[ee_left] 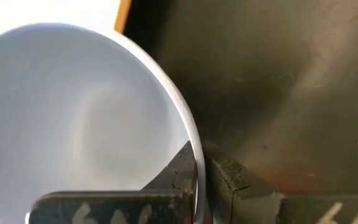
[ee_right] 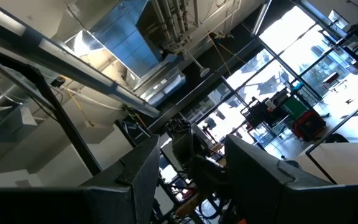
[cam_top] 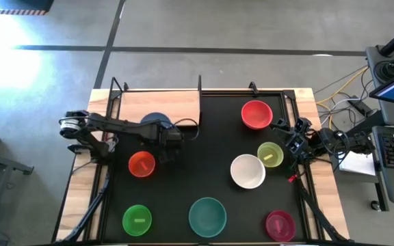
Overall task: Place and stack bowls onto a shelf
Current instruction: Put the blue bowl on the shelf
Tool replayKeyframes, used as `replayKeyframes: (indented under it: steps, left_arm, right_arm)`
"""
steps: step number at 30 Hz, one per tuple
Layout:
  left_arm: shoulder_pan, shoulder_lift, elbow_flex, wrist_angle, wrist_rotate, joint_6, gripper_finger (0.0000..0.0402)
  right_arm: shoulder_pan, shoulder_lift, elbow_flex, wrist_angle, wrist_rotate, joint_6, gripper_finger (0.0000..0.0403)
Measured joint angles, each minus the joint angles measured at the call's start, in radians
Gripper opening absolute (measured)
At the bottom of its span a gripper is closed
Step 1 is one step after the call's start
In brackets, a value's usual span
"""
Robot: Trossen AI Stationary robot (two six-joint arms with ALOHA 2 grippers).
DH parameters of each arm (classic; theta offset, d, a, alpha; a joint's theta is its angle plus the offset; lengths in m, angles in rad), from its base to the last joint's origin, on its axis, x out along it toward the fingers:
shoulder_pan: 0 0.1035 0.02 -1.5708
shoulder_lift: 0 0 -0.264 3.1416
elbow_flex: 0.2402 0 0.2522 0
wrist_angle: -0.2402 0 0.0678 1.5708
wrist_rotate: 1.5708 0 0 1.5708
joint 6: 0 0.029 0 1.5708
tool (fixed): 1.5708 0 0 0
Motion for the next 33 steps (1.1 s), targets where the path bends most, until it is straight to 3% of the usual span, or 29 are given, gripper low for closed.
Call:
replayKeyframes:
  steps: [4, 7, 19, 33]
  left_arm:
    - [0.056, -0.027, 0.000, -0.006, 0.002, 0.013, 0.0002]
    - [0.110, -0.044, 0.000, -0.004, -0.063, 0.039, 0.0002]
    - [0.285, -0.087, -0.001, -0.019, -0.050, 0.019, 0.0001]
    - [0.365, -0.087, -0.002, -0.015, -0.164, -0.014, 0.0001]
  right_arm:
    - [0.000, 0.000, 0.000, 0.000, 0.000, 0.000, 0.0171]
    - [0.000, 0.000, 0.000, 0.000, 0.000, 0.000, 0.0171]
    - [0.000, 0.000, 0.000, 0.000, 0.000, 0.000, 0.0171]
    - [0.000, 0.000, 0.000, 0.000, 0.000, 0.000, 0.0171]
